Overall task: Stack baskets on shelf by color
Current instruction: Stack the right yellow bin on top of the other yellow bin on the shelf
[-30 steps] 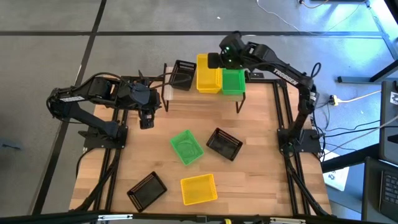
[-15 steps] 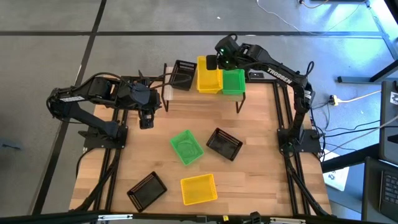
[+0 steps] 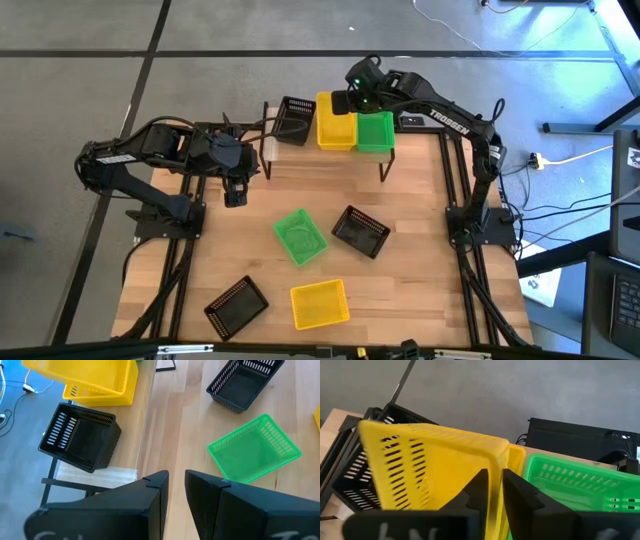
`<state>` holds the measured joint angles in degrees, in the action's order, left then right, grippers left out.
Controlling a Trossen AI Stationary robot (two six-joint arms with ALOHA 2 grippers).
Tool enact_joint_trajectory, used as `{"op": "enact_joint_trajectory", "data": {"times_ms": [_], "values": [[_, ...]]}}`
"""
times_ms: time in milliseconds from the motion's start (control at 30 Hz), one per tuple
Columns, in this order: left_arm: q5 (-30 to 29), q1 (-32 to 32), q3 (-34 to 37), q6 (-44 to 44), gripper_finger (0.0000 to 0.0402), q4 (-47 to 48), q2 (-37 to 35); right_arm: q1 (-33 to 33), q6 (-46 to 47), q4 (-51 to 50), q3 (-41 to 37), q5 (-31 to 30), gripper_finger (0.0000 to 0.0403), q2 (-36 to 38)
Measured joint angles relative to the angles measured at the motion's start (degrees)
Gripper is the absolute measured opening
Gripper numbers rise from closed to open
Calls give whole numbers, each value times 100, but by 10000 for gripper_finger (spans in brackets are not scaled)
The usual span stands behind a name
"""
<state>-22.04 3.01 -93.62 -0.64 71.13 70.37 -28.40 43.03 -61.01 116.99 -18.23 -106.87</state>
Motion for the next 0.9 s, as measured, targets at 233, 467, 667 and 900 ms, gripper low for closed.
{"op": "enact_joint_trajectory", "data": {"times_ms": [233, 467, 667, 900], "values": [[0, 0, 0, 0, 56, 0, 0, 13, 149, 43, 0, -10, 64, 0], [2, -10, 0, 0, 56, 0, 0, 37, -210, 432, 0, -157, 63, 90], [-4, -169, 0, 54, 56, 0, 0, 59, -1453, 964, 0, -106, 62, 41], [-2, -315, 0, 189, 56, 0, 0, 59, -1811, 1170, -2, -25, 31, -142]]}}
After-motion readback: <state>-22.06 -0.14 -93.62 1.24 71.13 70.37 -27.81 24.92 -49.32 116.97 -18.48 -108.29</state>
